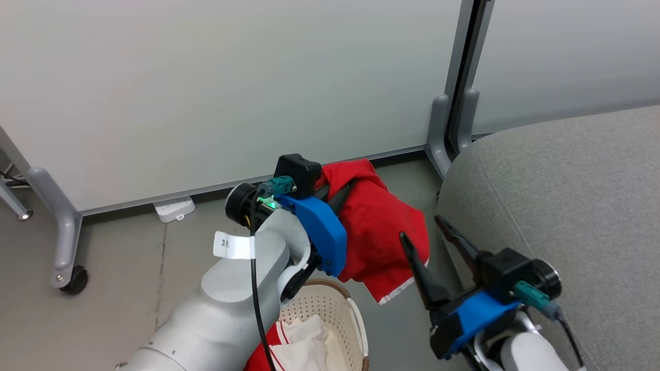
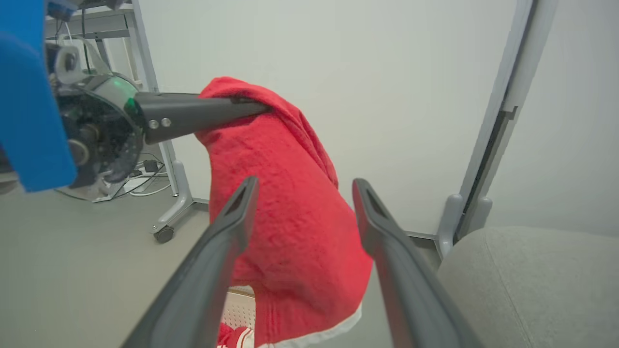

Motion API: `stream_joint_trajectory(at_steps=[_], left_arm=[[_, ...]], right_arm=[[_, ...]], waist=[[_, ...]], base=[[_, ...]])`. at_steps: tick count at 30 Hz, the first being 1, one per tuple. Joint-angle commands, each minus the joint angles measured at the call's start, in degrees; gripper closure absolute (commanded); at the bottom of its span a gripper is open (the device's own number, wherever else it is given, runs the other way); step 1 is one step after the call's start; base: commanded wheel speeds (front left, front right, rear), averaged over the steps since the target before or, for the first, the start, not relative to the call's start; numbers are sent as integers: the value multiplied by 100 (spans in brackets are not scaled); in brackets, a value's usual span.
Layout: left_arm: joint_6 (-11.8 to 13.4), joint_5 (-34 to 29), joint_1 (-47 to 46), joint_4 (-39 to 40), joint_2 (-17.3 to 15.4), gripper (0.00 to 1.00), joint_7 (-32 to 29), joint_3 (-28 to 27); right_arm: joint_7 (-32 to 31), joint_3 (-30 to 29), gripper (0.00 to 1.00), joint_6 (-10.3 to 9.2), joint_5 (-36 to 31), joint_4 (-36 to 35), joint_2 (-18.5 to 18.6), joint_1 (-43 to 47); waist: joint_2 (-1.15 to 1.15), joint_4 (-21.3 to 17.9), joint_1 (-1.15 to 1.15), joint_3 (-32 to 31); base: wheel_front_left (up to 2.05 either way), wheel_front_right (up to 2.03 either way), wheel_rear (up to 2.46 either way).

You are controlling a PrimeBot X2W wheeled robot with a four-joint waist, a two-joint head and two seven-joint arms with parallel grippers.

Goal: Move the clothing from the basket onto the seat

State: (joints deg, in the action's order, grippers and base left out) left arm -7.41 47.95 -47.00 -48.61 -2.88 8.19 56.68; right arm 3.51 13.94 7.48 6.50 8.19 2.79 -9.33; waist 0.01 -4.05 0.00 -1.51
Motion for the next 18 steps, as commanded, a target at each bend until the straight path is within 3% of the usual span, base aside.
stream_joint_trajectory(at_steps=[1,9,18], left_arm=[[-7,85,-83,4,1,100,39,77],[14,334,-165,130,0,100,75,339],[27,558,-277,283,1,100,82,742]], right_arm=[[-43,156,0,3,-83,148,19,-211],[-130,641,0,2,-328,1019,19,-926],[-35,784,0,2,-435,2071,19,-1745]], waist=[[-1,7,0,1],[-1,60,0,-19],[-1,194,0,-22]], base=[[0,0,0],[0,0,0],[0,0,0]])
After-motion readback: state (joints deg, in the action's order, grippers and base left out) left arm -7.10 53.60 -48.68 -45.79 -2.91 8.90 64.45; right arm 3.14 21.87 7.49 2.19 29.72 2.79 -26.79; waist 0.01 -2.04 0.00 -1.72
